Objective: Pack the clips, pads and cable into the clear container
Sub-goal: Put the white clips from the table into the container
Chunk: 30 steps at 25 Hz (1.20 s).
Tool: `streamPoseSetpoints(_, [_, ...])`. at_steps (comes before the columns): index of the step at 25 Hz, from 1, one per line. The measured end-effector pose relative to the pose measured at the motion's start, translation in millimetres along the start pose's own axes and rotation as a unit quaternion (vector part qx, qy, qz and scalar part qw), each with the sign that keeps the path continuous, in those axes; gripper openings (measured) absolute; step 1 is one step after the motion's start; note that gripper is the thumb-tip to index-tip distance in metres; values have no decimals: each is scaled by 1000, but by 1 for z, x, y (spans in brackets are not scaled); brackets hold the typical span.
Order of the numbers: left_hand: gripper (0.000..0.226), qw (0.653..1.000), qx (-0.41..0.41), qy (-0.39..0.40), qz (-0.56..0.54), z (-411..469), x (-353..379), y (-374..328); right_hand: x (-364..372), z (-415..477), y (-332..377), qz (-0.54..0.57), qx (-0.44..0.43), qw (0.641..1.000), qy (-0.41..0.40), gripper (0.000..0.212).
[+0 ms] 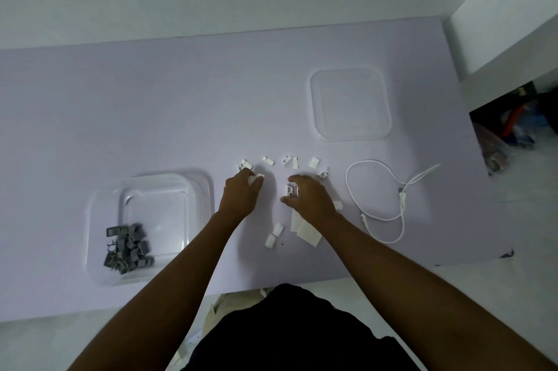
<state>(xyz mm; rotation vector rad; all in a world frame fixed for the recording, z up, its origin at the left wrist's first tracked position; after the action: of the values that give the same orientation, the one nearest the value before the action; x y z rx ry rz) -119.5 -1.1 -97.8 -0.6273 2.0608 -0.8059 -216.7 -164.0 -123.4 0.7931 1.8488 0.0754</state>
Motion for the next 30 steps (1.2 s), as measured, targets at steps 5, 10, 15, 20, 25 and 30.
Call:
streamPoseSetpoints(5, [27, 991, -75, 35, -102, 1, 0, 8, -2, 4, 5, 21, 8, 1000, -19, 15])
streamPoseSetpoints(10, [24, 966, -96, 94, -219, -2, 8, 0, -5, 3, -5, 101, 37, 994, -34, 18])
streamPoseSetpoints(15, [15, 970, -74, 86, -215, 2, 14, -11, -1, -4, -13, 32, 36, 998, -30, 44])
streamPoseSetpoints(20, [24, 968, -71, 73, -231, 5, 10, -17, 2, -3, -6, -20, 18, 999, -39, 34])
streamPoseSetpoints(25, [13, 946, -135, 77, -284, 3, 6, -12, -5, -5, -6, 165, 65, 982, -57, 18])
streamPoseSetpoints(30, [16, 936, -108, 90, -322, -12, -27, -25, -6, -16, 23, 587, 128, 790, 121, 9])
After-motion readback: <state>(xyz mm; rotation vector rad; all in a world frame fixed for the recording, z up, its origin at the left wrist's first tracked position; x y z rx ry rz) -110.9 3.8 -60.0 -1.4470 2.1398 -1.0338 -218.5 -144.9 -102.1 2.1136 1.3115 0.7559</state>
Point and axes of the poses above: each hand's wrist, its own z-axis towards the middle knuckle, its own x-axis out of the palm, y = z × x, the point moved 7 cm from there along z, towards the middle knuckle, and after that the axes turned 13 degrees about -z, right-handed, at the moved point
